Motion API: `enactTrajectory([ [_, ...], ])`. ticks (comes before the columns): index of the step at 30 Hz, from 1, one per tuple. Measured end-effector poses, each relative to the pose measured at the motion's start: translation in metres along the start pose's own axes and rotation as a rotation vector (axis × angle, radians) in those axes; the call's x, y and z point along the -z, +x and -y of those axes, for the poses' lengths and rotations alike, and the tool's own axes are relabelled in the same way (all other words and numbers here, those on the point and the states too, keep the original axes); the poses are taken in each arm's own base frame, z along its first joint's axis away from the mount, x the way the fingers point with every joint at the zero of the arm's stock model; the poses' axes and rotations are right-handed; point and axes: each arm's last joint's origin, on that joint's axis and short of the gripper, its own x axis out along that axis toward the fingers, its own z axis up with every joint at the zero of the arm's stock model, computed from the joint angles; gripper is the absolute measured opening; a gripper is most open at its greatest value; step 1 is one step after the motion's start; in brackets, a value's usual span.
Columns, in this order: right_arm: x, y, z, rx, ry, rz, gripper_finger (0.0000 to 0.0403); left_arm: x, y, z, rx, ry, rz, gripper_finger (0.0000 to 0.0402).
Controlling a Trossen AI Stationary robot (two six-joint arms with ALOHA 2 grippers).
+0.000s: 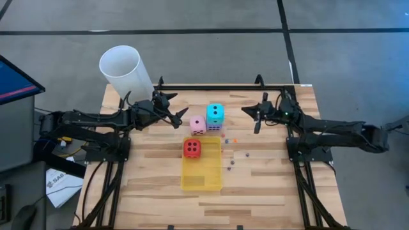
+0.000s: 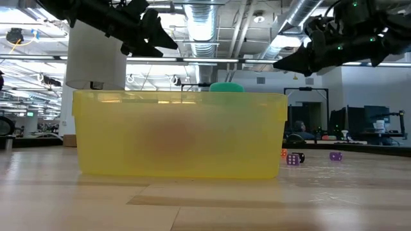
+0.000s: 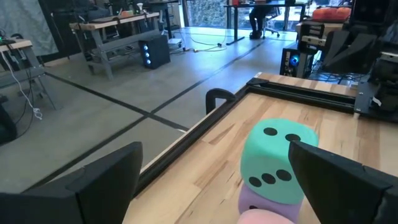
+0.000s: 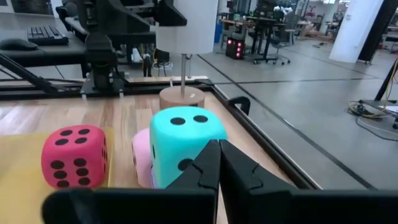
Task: Pick & Place Dice
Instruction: Put the light blue die into the yellow bin
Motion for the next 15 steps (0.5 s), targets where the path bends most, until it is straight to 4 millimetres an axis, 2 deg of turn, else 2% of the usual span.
enactTrajectory([
  [15,0.014,0.010,0.000,-0.007,0.008,-0.086,0.0000,0.000,0.000,0.000,0.000,0.000,0.000,0.0392],
])
